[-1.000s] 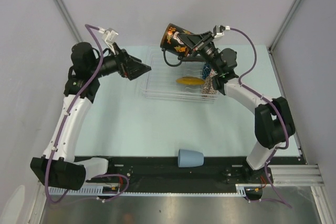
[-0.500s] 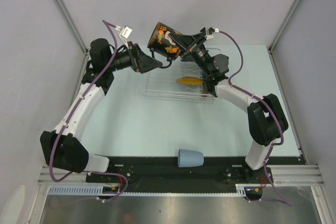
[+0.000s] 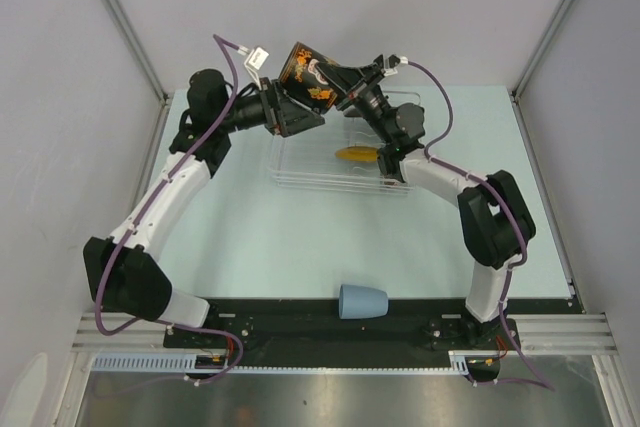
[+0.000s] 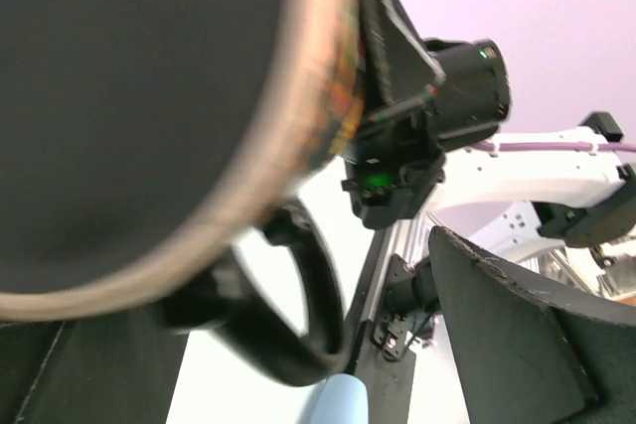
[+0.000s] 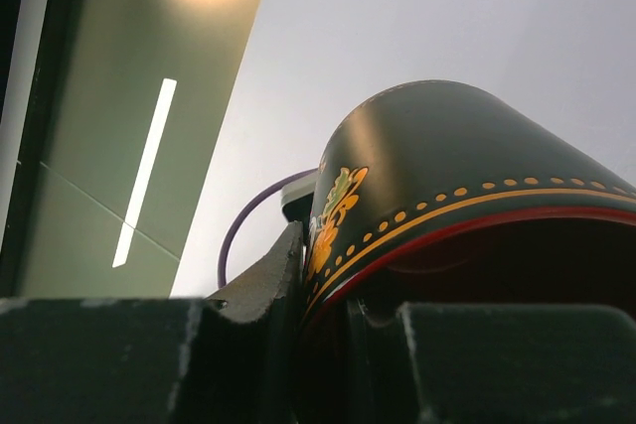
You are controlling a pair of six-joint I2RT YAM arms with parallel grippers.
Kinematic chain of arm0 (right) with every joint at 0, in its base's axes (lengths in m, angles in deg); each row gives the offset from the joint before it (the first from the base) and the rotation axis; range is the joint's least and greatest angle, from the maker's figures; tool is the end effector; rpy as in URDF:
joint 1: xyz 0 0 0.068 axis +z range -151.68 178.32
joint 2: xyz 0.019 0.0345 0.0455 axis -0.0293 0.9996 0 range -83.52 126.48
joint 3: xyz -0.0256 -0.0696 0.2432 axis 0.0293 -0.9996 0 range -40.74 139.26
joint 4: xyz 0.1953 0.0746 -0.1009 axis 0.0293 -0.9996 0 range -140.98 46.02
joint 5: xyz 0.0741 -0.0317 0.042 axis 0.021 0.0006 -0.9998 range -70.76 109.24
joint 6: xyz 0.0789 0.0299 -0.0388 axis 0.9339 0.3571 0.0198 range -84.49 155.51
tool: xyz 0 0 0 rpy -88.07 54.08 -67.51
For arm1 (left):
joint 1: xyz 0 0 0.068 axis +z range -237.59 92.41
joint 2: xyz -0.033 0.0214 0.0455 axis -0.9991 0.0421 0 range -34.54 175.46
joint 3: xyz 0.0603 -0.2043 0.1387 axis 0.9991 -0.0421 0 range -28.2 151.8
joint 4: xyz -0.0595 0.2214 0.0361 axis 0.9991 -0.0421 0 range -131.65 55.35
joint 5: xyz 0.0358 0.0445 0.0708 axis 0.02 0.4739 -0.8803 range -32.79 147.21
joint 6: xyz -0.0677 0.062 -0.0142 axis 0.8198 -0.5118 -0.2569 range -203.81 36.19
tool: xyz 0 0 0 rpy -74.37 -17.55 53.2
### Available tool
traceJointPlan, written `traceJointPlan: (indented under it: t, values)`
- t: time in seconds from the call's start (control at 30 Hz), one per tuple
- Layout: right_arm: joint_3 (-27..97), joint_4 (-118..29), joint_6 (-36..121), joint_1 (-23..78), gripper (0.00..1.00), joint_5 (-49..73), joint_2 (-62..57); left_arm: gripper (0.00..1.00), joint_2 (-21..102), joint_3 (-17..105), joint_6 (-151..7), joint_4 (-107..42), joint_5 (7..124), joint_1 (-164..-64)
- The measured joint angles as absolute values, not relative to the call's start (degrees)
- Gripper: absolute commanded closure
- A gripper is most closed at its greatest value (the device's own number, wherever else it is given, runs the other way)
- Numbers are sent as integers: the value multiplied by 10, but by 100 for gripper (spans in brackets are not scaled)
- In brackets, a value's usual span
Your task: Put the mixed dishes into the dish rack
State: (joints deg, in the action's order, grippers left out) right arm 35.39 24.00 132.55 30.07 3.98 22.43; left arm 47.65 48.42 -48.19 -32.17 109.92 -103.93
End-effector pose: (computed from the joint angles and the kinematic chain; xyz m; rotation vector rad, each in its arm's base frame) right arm 0.3488 0.2418 0.3903 0.3477 1.1210 2.1652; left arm 0.2973 -0.1566 0.3882 0.4832 1.7411 -1.4075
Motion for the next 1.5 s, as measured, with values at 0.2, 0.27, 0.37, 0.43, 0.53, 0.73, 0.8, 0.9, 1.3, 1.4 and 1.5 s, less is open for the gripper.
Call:
traceJointPlan:
  t: [0.2, 0.27, 0.37, 0.43, 0.53, 0.73, 0.8, 0.9, 1.3, 1.4, 1.5]
  values:
    - [375, 240, 1325, 301, 100, 48, 243, 12, 477, 484, -483, -324, 1091, -1054]
    - [378, 241, 1326, 302, 100, 48, 246, 19, 477, 484, -483, -325, 1084, -1054]
    - [379, 241, 1325, 302, 100, 48, 247, 31, 478, 484, -482, -326, 1079, -1054]
    - [380, 241, 1327, 303, 100, 49, 247, 44, 479, 484, -482, -328, 1075, -1054]
    - [381, 249, 1331, 305, 100, 48, 247, 60, 480, 485, -482, -334, 1063, -1053]
    - [385, 291, 1311, 308, 100, 45, 254, 92, 481, 500, -439, -377, 1051, -1051]
    - [385, 305, 1296, 309, 100, 38, 255, 100, 483, 507, -427, -394, 1046, -1050]
    - [385, 305, 1301, 309, 100, 38, 255, 100, 485, 515, -437, -409, 1051, -1050]
    - [362, 299, 1355, 300, 56, -8, 254, 100, 485, 518, -494, -457, 1061, -1027]
    - [350, 298, 1365, 292, 55, -21, 254, 100, 485, 518, -499, -464, 1063, -1010]
    - [343, 296, 1373, 285, 55, -33, 254, 100, 485, 518, -498, -464, 1065, -990]
